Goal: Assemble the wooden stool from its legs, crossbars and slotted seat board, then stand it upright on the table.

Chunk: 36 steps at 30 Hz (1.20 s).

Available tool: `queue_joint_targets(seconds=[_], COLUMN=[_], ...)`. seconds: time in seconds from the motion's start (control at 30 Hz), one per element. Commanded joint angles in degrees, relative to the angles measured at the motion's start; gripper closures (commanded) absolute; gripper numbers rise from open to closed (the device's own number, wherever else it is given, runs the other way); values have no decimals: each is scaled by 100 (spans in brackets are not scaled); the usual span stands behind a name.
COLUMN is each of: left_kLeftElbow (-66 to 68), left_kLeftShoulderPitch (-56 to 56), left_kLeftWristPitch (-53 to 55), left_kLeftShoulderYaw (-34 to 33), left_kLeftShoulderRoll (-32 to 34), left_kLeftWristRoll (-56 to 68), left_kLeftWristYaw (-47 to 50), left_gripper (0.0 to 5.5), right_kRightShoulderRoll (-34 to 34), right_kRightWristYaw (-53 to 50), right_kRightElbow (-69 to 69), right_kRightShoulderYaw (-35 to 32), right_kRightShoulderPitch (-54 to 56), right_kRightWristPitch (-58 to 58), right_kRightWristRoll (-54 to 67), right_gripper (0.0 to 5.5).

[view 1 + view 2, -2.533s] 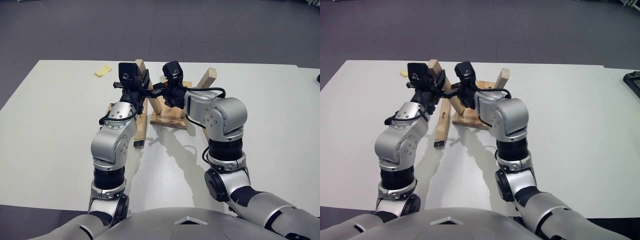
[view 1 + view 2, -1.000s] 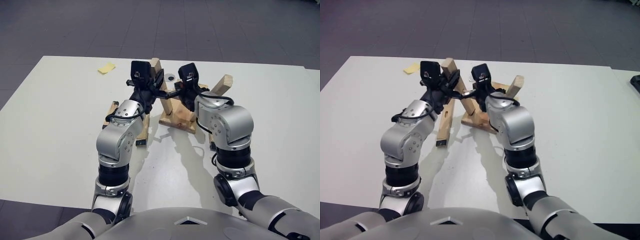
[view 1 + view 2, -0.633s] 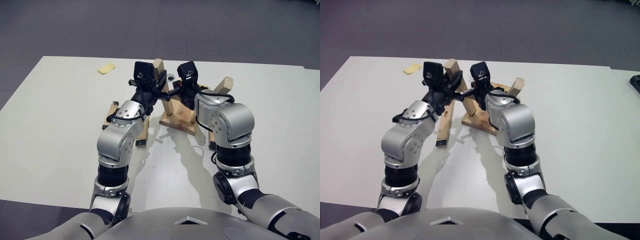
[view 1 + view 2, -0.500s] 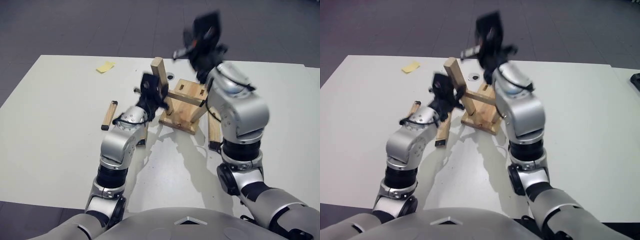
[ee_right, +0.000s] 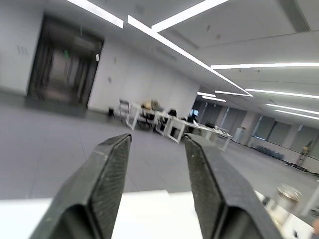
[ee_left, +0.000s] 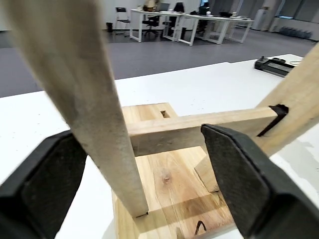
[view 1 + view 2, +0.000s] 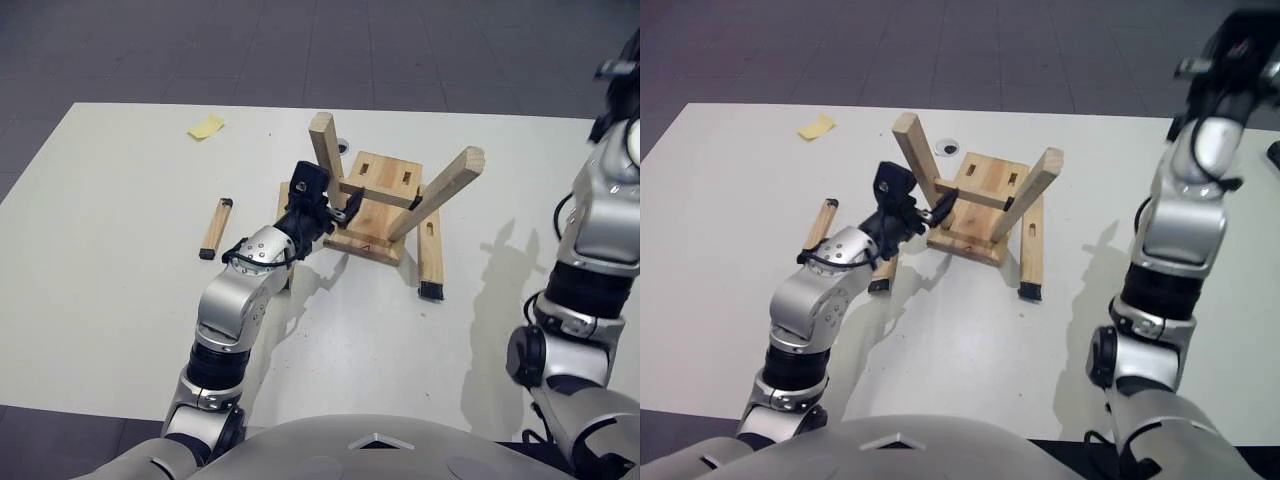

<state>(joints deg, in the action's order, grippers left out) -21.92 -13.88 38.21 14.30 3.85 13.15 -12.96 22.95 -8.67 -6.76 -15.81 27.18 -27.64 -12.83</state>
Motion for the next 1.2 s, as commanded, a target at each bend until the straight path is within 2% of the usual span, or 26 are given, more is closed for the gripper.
queue_joint_targets(seconds=[0.03,0.17,0.27,0.43,0.53,0.63,0.7,0.73,0.8,0.87,1.0,1.07,1.2], left_kLeftElbow=[111,56,-49,-588,-588,49,491,662,1072,1458,1892,2018,2350], left_kLeftShoulderPitch=[-147,-185,-123,-471,-1387,-2787,-3560,-3719,-3517,-2777,-1172,-863,-1390], left_kLeftWristPitch=[-579,-806,-876,-708,-814,-1186,-1373,-1314,-921,-393,-237,-495,-1226], left_kLeftShoulderYaw=[59,97,60,-1287,-2093,-2591,-2843,-2791,-2030,-960,400,462,-113], left_kLeftShoulderRoll=[15,37,-36,-565,-705,-599,-476,-381,-33,233,370,142,-495], left_kLeftWristRoll=[40,114,176,1258,1957,2118,2214,2130,1395,708,-61,-130,45], left_kLeftWristYaw=[-362,-636,-662,-57,403,739,844,827,709,666,655,681,900], left_gripper=[84,18,10,10,10,10,10,10,10,10,10,10,10], right_kRightShoulderRoll=[35,-19,-131,-282,-356,-375,-374,-384,-419,-482,-511,-505,-488], right_kRightWristYaw=[-35,-44,-11,16,-29,-74,-94,-106,-141,-156,-93,-49,-14], right_kRightElbow=[173,317,313,290,268,252,254,242,206,154,152,163,228], right_kRightShoulderYaw=[-5,-21,138,386,395,354,324,313,289,290,330,319,309], right_kRightShoulderPitch=[-271,-246,-213,-312,-332,-343,-341,-337,-331,-343,-384,-416,-474], right_kRightWristPitch=[165,179,260,351,391,418,445,446,417,365,302,274,294], right_kRightWristRoll=[-72,-19,-3,-28,-21,-22,-15,-5,10,25,27,38,43], right_gripper=[284,222,170,90,48,12,12,12,12,12,12,12,12])
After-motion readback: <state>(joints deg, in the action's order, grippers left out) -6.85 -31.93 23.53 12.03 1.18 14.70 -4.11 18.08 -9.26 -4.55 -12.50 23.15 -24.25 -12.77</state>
